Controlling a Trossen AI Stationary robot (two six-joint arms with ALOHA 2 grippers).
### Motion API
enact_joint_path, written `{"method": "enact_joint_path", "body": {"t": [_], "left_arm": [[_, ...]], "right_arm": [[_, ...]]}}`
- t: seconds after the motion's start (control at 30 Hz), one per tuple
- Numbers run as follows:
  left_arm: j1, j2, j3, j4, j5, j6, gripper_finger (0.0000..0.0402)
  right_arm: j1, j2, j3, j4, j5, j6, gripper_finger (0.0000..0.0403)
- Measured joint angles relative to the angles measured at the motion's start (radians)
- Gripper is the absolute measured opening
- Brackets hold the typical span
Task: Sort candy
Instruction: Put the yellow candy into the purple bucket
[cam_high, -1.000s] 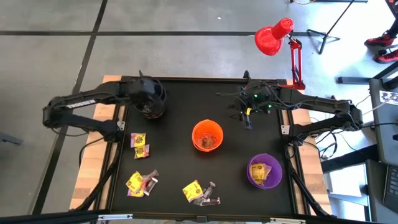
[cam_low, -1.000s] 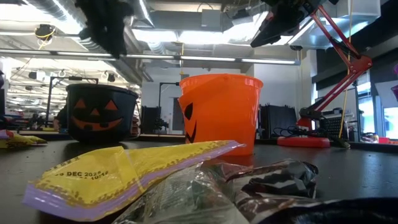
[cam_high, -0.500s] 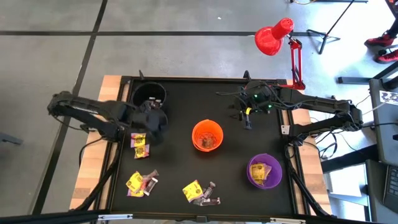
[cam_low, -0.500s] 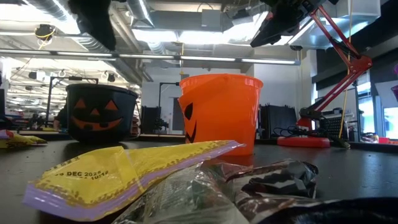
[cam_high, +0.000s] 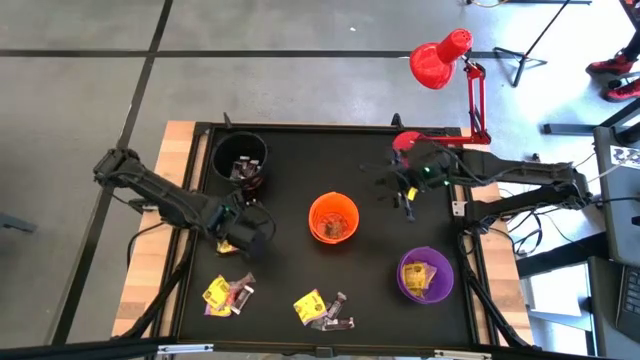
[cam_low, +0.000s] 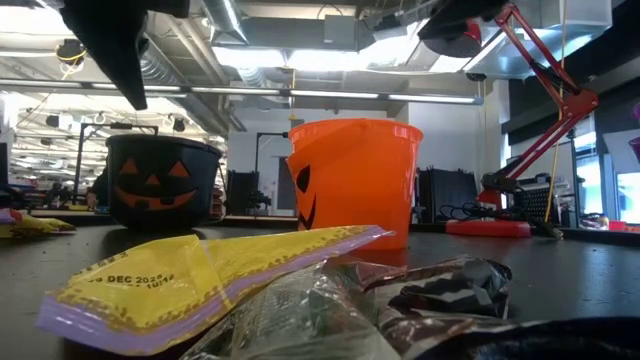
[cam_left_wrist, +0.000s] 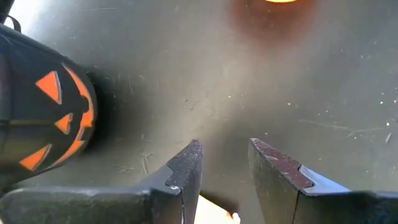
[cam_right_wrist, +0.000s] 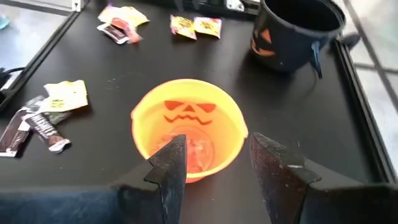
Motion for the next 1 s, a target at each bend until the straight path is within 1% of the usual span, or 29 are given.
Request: {"method": "enact_joint_path", "body": {"t": [0.1,0.2,0.27,0.33,0.4,0.47,0.53,0.57,0.63,0.73,0.93,1.0], "left_arm": [[-0.036,0.000,0.000,0.013,-0.016,-0.047,0.0121],[-0.073,0.000,0.000,0.014,-0.008,-0.099,0.0121],[-0.096,0.000,-0.002,0.008,0.001,-0.140,0.0121],[-0.118,-0.001,-0.029,0.024,0.025,-0.188,0.0121],[-0.146,-0.001,-0.080,0.054,0.059,-0.243,0.0121],[-0.178,-0.001,-0.148,0.122,0.107,-0.295,0.0121],[-0.209,0.001,-0.219,0.192,0.139,-0.342,0.0121],[-0.222,0.001,-0.246,0.218,0.143,-0.367,0.0121],[-0.239,0.001,-0.287,0.254,0.135,-0.403,0.0121],[-0.252,0.001,-0.331,0.258,0.133,-0.429,0.0121],[-0.258,0.000,-0.406,0.261,0.206,-0.429,0.0121],[-0.258,0.000,-0.423,0.263,0.213,-0.435,0.0121]], "right_arm": [[0.058,-0.025,0.000,-0.018,0.052,0.000,0.0175],[0.097,-0.040,0.000,-0.041,0.100,-0.001,0.0175],[0.112,-0.045,0.000,-0.051,0.105,-0.001,0.0175],[0.119,-0.047,-0.001,-0.058,0.067,-0.001,0.0175],[0.128,-0.057,-0.027,-0.028,-0.028,-0.001,0.0175],[0.130,-0.075,-0.073,0.004,-0.111,-0.002,0.0175],[0.131,-0.103,-0.128,0.055,-0.150,0.001,0.0175],[0.130,-0.118,-0.154,0.075,-0.150,0.006,0.0175],[0.127,-0.148,-0.191,0.105,-0.115,0.021,0.0175],[0.127,-0.187,-0.216,0.104,-0.068,0.027,0.0175],[0.127,-0.247,-0.225,0.102,-0.066,0.050,0.0175],[0.127,-0.258,-0.225,0.106,-0.069,0.053,0.0175]]}}
